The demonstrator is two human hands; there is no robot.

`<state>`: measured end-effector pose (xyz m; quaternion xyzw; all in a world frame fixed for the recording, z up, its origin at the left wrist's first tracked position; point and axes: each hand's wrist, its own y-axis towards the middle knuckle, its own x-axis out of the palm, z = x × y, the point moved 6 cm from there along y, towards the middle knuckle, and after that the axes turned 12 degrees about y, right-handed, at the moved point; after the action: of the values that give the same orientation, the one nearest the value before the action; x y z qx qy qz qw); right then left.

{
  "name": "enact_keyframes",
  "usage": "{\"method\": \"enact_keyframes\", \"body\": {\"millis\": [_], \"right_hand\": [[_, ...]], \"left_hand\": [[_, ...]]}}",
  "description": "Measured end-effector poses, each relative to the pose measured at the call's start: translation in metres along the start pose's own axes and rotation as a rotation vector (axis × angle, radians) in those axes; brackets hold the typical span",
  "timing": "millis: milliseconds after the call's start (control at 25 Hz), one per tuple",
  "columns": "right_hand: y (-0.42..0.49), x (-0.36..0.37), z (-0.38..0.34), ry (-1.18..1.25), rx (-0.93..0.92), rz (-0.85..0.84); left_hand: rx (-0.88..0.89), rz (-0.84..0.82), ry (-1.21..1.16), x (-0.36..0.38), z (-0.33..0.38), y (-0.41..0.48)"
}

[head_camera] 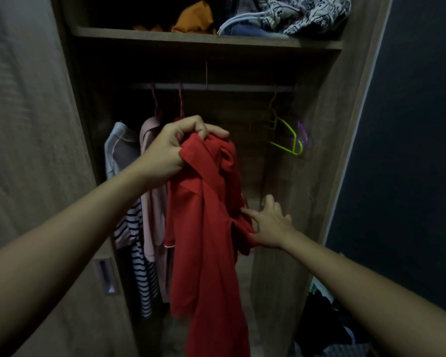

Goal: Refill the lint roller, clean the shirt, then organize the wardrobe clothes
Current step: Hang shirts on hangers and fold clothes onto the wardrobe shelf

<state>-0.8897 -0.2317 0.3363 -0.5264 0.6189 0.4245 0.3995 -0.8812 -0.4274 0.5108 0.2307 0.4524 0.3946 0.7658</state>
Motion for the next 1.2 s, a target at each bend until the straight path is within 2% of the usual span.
{"method": "enact_keyframes", "body": {"millis": [120,160,200,360,480,560,680,800,880,1000,1120,1200], "right_hand": [[0.014,-0.026,0.010,-0.032,0.008,0.150],[0.018,-0.033,0.012,-0.067,0.020,0.185],[0.021,-0.041,0.014,-0.118,0.024,0.209],[0.023,-0.060,0.027,-0.244,0.005,0.201],[0.015,-0.075,0.036,-0.277,-0.070,0.196],[0.011,-0.077,0.043,-0.118,-0.122,0.128],[0.006,-0.079,0.055,0.216,-0.096,-0.028],[0.001,-0.084,0.061,0.402,-0.121,-0.104],[0.002,-0.090,0.065,0.330,-0.220,-0.051],[0.003,-0.103,0.069,0.051,-0.398,0.069],[-0.005,-0.124,0.066,0.073,-0.526,0.074],[-0.007,-0.133,0.062,0.055,-0.560,0.030]], "left_hand": [[0.007,0.014,0.095,-0.017,0.001,0.000],[0.018,-0.043,0.156,-0.024,0.000,-0.005],[0.048,-0.134,0.287,-0.029,-0.003,-0.011],[0.263,-0.596,1.085,-0.021,-0.036,-0.044],[0.396,-0.697,1.262,-0.012,-0.054,-0.063],[0.402,-0.615,1.270,-0.010,-0.058,-0.064],[0.298,-0.329,1.263,-0.004,-0.054,-0.053],[0.037,-0.153,1.216,0.003,-0.065,-0.040],[-0.059,-0.184,1.221,0.012,-0.080,-0.039],[-0.166,-0.122,1.282,0.017,-0.088,-0.029],[-0.505,-0.023,1.267,0.005,-0.103,-0.018],[-0.604,0.038,1.203,0.007,-0.108,-0.007]]}}
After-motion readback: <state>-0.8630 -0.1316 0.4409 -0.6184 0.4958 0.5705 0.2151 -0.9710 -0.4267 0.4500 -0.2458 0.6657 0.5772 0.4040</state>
